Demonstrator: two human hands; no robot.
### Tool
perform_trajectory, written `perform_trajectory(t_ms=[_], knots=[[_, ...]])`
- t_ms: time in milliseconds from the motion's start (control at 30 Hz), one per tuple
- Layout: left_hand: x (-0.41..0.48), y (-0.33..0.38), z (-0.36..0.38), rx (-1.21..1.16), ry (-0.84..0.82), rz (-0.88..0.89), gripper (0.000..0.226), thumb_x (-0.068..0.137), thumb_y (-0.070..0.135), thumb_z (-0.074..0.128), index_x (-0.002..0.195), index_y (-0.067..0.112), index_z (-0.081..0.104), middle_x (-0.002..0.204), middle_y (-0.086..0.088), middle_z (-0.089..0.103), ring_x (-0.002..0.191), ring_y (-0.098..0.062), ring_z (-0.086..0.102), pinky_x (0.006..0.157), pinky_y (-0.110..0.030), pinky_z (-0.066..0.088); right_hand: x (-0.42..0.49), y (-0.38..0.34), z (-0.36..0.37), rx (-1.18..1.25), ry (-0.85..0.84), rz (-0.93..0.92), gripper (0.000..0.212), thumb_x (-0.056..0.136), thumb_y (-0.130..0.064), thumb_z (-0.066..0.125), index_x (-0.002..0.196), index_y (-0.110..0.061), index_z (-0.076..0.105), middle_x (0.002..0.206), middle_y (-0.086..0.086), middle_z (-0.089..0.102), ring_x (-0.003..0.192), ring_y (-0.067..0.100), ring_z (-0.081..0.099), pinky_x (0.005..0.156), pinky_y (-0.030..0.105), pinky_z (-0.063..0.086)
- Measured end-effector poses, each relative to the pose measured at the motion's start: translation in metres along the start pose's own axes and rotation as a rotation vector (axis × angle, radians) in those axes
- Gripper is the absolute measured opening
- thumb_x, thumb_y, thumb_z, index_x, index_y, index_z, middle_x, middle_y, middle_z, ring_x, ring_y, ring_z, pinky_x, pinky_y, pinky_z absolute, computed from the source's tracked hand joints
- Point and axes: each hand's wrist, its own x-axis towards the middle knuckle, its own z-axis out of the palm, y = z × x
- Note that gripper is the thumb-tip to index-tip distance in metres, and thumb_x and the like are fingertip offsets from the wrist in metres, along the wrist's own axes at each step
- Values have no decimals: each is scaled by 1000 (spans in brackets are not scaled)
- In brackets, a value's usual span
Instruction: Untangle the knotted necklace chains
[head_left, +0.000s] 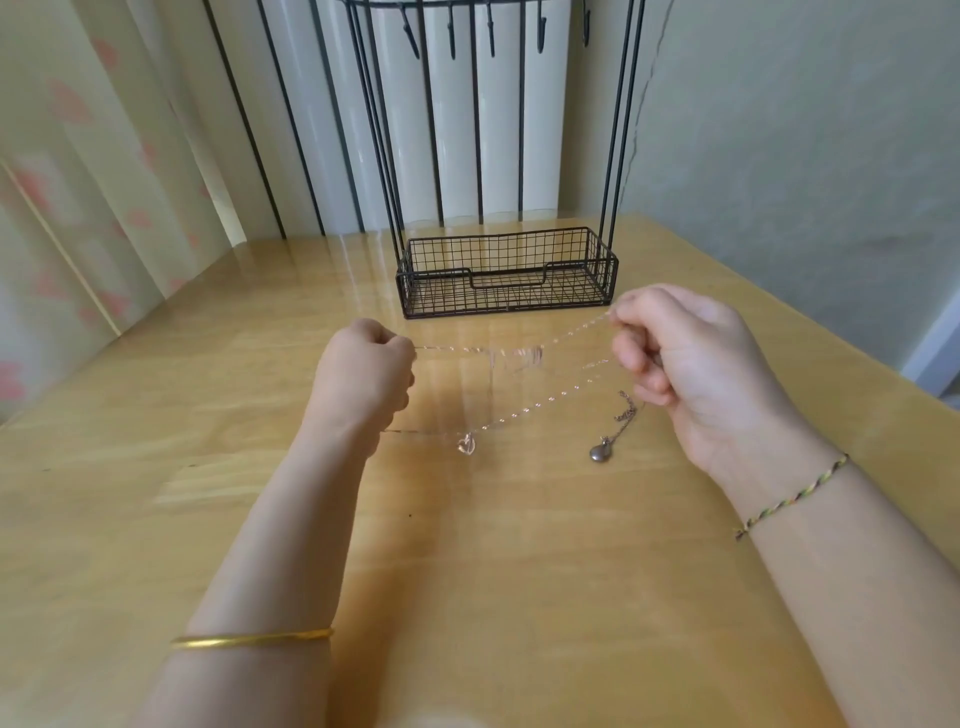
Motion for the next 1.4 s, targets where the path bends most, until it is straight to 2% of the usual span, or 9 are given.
perform_trajectory(t_ms=[367,433,533,733,833,1033,1167,1300,1400], knots=[[8,-13,0,252,157,71,18,96,17,26,98,18,44,77,-9,65,60,-28,59,66,-37,52,-6,3,-1,-515,-20,-81,23,73,-20,52,52,-11,53,55,1,47,58,18,41,54,28,31],[9,-15,-5,247,230,94,18,97,21,26,100,19,43,85,-12,66,75,-35,63,77,-47,55,-5,5,-2,-752,50,-146,24,74,-27,53,60,-11,61,47,-4,50,56,21,48,48,25,35],[8,-13,-7,276,304,124,14,98,23,26,98,23,40,91,-12,66,82,-39,62,78,-49,54,-3,9,-4,-1001,143,-219,10,80,-32,56,81,-26,64,68,-5,61,83,25,56,70,31,42],[4,-9,-6,264,354,173,13,98,25,27,100,24,40,92,-10,66,81,-39,63,77,-50,53,-1,11,-6,-1119,259,-372,28,85,-44,64,97,-23,48,65,-6,52,78,24,45,75,33,25],[3,-8,-6,186,338,192,14,98,23,27,100,21,41,89,-9,65,71,-35,63,75,-46,53,0,14,-7,-1177,257,-425,20,89,-45,57,93,-27,64,55,-10,43,79,20,38,74,32,20],[2,0,-9,-218,227,49,15,96,12,34,93,14,49,69,-1,58,35,-6,50,47,-24,36,5,20,-2,-762,179,-288,21,88,-34,59,77,-19,68,56,-9,47,73,26,55,67,39,50],[0,9,-13,-566,136,-110,17,92,10,41,81,16,51,73,0,60,59,-10,59,55,-23,44,6,20,1,-509,177,-220,20,83,-24,62,65,-15,65,63,-3,53,65,14,47,58,27,39],[-7,17,-15,-945,-28,-181,27,90,7,35,68,14,47,91,-6,74,88,-17,70,66,-23,48,6,16,4,-150,168,-74,27,76,-20,60,50,-15,57,76,4,62,82,19,58,75,35,47],[-9,20,-16,-1186,-185,-227,28,92,6,29,67,13,41,73,-4,69,72,-18,72,58,-17,46,5,10,5,190,95,76,32,83,-11,53,52,-15,46,78,3,63,83,20,65,87,39,51]])
